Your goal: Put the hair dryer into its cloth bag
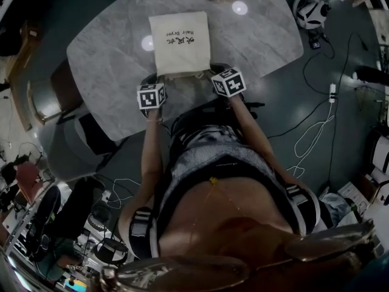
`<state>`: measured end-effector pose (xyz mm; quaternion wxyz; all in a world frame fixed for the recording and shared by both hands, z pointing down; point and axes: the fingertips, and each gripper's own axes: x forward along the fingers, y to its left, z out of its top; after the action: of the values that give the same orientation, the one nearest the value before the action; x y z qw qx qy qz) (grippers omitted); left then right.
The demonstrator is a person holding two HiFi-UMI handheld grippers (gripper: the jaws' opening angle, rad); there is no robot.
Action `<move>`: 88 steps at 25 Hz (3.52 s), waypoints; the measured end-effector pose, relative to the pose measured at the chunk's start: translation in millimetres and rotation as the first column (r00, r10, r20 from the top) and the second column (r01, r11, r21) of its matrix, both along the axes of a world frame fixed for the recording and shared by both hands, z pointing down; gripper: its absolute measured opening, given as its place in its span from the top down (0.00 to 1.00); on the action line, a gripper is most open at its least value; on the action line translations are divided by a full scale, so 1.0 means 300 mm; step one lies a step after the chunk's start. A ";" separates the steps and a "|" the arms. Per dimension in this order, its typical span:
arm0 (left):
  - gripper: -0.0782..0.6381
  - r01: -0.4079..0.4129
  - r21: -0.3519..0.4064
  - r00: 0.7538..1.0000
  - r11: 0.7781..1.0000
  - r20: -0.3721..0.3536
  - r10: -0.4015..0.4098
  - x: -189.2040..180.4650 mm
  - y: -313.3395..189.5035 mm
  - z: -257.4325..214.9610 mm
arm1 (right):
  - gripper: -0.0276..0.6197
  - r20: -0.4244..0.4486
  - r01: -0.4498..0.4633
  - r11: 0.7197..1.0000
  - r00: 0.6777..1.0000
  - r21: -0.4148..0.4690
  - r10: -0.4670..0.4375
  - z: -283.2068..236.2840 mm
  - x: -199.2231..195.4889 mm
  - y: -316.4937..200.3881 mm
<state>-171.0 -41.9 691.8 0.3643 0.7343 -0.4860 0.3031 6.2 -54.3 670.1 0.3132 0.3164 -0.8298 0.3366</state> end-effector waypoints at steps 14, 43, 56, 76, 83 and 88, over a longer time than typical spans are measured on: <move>0.84 0.047 -0.023 0.989 0.999 -0.142 -0.050 0.058 0.011 -0.129 | 0.79 0.025 0.033 0.997 0.999 0.073 -0.035 -0.134 0.031 -0.069; 0.84 0.145 0.151 0.960 0.978 -0.260 -0.102 0.079 -0.045 -0.488 | 0.82 0.062 0.153 0.916 0.980 0.372 -0.189 -0.486 0.040 -0.226; 0.84 0.195 0.216 0.940 0.957 -0.319 -0.119 0.056 -0.054 -0.618 | 0.82 0.111 0.194 0.857 0.954 0.478 -0.278 -0.585 0.014 -0.246; 0.84 0.240 0.296 0.921 0.925 -0.370 -0.121 0.022 -0.058 -0.768 | 0.82 0.300 0.078 0.850 0.915 0.521 -0.269 -0.718 -0.020 -0.290; 0.84 0.239 0.275 0.919 0.931 -0.372 -0.126 0.014 -0.068 -0.741 | 0.82 0.299 0.078 0.855 0.917 0.512 -0.263 -0.702 -0.032 -0.309; 0.84 0.231 0.293 0.929 0.928 -0.350 -0.121 -0.003 -0.124 -0.756 | 0.82 0.290 0.059 0.847 0.925 0.528 -0.245 -0.712 -0.047 -0.355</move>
<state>-171.8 -79.0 465.0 0.3376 0.7772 -0.5278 0.0579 -7.8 -160.9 456.7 0.0935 0.2558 -0.9535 0.1293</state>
